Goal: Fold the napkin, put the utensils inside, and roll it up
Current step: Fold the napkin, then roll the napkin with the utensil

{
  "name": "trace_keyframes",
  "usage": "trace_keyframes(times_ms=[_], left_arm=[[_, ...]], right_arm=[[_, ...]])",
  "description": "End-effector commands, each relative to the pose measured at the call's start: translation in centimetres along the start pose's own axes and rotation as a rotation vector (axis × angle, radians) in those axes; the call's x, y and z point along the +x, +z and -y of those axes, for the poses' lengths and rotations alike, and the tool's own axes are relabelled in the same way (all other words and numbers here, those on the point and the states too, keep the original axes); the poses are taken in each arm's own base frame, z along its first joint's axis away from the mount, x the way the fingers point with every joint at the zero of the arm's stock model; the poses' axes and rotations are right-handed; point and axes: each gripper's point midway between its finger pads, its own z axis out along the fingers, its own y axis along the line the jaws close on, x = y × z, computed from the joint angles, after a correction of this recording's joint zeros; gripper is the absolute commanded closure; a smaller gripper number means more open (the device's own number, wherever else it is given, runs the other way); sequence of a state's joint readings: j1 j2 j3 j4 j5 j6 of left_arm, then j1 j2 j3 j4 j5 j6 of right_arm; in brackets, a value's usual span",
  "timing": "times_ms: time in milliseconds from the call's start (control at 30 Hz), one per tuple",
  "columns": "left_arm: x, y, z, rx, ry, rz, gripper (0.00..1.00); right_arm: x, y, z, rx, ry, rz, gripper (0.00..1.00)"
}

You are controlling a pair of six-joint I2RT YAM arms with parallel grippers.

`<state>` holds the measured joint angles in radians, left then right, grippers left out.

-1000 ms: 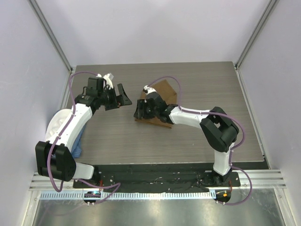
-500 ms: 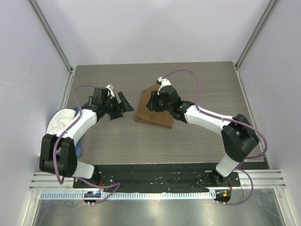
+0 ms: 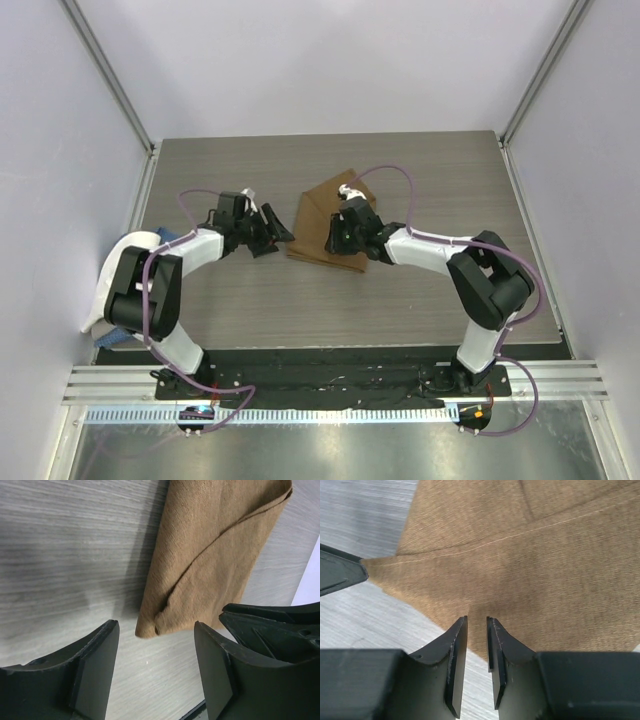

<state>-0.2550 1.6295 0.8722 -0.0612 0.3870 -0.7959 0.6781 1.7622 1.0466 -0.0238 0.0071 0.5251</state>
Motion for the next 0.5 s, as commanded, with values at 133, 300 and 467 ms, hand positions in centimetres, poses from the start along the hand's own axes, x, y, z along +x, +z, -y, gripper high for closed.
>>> trace_keyframes(times_ms=[133,300,467], left_arm=[[0.0,2.0,1.1,0.089,0.006,0.006,0.42],[0.8,2.5,0.5,0.081,-0.011,-0.019,0.46],[1.5,3.0,-0.2,0.059,-0.019,-0.034,0.49]], right_arm=[[-0.1,1.0,0.9,0.017,0.034,0.009,0.71],[0.5,1.5,1.7,0.034,0.052,-0.008,0.71],[1.1,1.9,2.6,0.053,0.071,-0.024,0.71]])
